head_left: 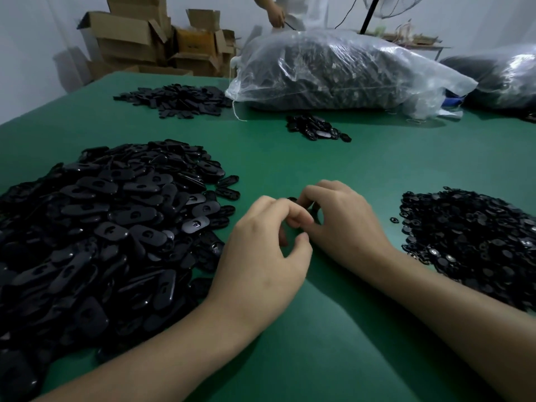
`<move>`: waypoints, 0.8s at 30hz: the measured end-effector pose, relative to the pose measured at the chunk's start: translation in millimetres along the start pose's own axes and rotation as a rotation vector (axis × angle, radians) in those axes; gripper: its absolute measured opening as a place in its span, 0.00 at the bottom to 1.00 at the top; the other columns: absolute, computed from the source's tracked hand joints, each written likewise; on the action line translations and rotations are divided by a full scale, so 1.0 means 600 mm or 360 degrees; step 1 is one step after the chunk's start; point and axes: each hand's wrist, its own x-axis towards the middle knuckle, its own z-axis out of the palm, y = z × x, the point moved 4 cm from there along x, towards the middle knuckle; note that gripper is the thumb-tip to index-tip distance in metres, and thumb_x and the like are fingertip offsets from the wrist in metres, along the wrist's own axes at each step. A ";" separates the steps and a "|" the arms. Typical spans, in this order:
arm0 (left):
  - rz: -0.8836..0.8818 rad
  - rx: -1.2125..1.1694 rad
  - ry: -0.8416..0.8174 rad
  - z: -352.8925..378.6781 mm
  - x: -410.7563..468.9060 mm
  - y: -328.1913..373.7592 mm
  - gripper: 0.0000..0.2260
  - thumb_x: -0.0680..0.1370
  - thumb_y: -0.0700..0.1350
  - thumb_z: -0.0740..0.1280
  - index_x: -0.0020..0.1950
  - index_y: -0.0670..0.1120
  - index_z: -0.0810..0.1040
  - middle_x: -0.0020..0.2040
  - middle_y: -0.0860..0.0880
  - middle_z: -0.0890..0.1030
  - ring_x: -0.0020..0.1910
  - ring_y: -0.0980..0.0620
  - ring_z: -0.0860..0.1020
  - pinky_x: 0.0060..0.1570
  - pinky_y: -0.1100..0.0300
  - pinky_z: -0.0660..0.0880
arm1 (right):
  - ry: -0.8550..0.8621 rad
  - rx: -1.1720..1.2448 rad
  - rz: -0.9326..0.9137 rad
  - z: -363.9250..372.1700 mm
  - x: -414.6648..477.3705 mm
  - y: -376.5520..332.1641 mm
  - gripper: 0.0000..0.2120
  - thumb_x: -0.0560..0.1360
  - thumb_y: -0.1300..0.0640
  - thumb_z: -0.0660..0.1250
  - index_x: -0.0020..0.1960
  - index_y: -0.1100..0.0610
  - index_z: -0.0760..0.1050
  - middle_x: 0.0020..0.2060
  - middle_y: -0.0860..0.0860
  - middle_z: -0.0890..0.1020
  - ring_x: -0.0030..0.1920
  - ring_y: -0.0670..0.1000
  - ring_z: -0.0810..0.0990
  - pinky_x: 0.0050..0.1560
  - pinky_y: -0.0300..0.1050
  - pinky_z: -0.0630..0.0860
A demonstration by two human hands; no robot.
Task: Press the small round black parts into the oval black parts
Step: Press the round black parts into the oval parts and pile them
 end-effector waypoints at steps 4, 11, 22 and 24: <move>-0.0014 0.0593 -0.0288 -0.025 0.037 -0.014 0.09 0.79 0.50 0.68 0.59 0.57 0.81 0.54 0.59 0.78 0.51 0.59 0.76 0.57 0.59 0.74 | 0.0050 0.0016 -0.0021 -0.020 -0.017 0.012 0.05 0.77 0.51 0.70 0.52 0.49 0.82 0.47 0.46 0.80 0.52 0.52 0.77 0.52 0.51 0.75; -0.0056 0.1877 -0.0416 -0.104 0.081 -0.086 0.13 0.82 0.52 0.66 0.65 0.50 0.79 0.60 0.51 0.75 0.61 0.48 0.72 0.53 0.52 0.76 | -0.0031 -0.0556 0.0301 -0.109 -0.053 0.117 0.11 0.77 0.47 0.70 0.57 0.49 0.83 0.52 0.49 0.82 0.59 0.55 0.76 0.59 0.58 0.75; 0.0011 0.1703 -0.0271 -0.115 0.087 -0.069 0.05 0.80 0.53 0.71 0.55 0.56 0.81 0.49 0.56 0.79 0.53 0.50 0.79 0.52 0.54 0.73 | -0.0113 -0.0703 0.0395 -0.113 -0.071 0.142 0.07 0.78 0.47 0.69 0.53 0.46 0.84 0.48 0.48 0.81 0.55 0.55 0.74 0.55 0.55 0.75; 0.0074 0.1632 -0.0207 -0.118 0.086 -0.063 0.03 0.80 0.53 0.71 0.53 0.56 0.81 0.48 0.57 0.80 0.52 0.50 0.79 0.48 0.54 0.73 | -0.0103 -0.0698 0.0391 -0.114 -0.069 0.144 0.06 0.78 0.50 0.71 0.51 0.47 0.85 0.47 0.48 0.83 0.54 0.55 0.75 0.54 0.55 0.75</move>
